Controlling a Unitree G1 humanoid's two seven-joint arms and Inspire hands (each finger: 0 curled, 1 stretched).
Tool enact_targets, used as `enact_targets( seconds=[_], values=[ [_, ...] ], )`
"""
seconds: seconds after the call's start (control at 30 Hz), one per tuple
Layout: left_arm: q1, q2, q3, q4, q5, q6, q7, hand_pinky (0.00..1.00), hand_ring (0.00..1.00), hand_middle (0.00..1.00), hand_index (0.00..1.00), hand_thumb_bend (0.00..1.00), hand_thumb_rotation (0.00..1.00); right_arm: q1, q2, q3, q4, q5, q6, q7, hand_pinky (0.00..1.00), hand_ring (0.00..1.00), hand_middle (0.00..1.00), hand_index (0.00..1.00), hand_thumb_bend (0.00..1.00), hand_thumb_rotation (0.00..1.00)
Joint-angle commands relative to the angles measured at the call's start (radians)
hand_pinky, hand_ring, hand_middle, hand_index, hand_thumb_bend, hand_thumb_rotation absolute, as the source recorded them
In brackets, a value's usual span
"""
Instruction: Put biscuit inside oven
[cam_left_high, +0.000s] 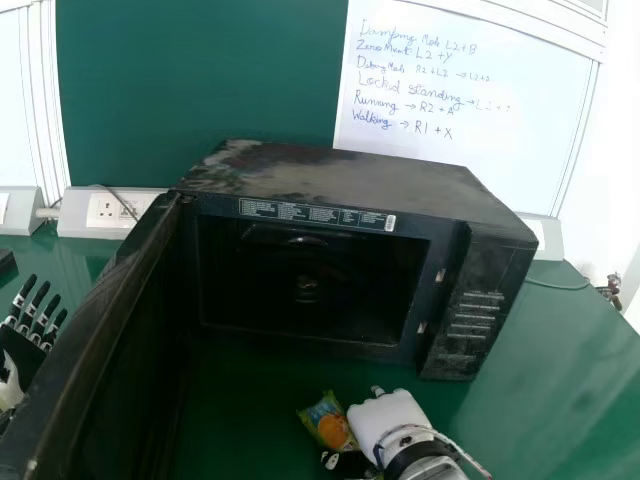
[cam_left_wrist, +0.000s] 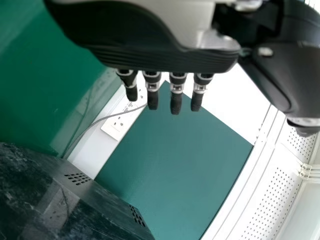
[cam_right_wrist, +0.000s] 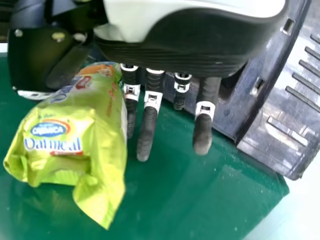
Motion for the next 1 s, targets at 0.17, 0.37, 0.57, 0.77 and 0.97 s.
enact_targets(
  seconds=[0.17, 0.37, 0.57, 0.77, 0.97],
  values=[
    [0.004, 0.000, 0.002, -0.009, -0.027, 0.005, -0.006, 0.86, 0.92, 0.94, 0.98, 0.82, 0.44, 0.025, -0.044, 0.045, 0.112, -0.040, -0.027, -0.022, 0.36, 0.51, 0.71, 0.79, 0.74, 0.29],
    [0.004, 0.003, -0.005, -0.014, -0.015, 0.003, 0.012, 0.85, 0.91, 0.93, 0.97, 0.83, 0.45, -0.007, -0.037, 0.046, 0.150, -0.035, -0.008, 0.003, 0.47, 0.61, 0.74, 0.81, 0.79, 0.27],
    [0.002, 0.003, -0.006, -0.015, -0.023, 0.005, 0.015, 0.85, 0.91, 0.93, 0.97, 0.83, 0.44, -0.034, -0.033, 0.048, 0.169, -0.014, -0.001, 0.035, 0.59, 0.71, 0.82, 0.82, 0.84, 0.31],
    [0.001, 0.005, -0.008, -0.014, -0.021, 0.004, 0.013, 0.85, 0.91, 0.93, 0.97, 0.83, 0.44, -0.047, -0.034, 0.054, 0.195, 0.006, 0.019, 0.052, 0.61, 0.74, 0.85, 0.82, 0.85, 0.28],
    [0.003, 0.007, -0.013, -0.020, -0.009, 0.003, 0.019, 0.85, 0.91, 0.93, 0.96, 0.82, 0.46, -0.044, -0.043, 0.065, 0.199, -0.003, 0.024, 0.039, 0.54, 0.69, 0.81, 0.83, 0.70, 0.26]
  ],
)
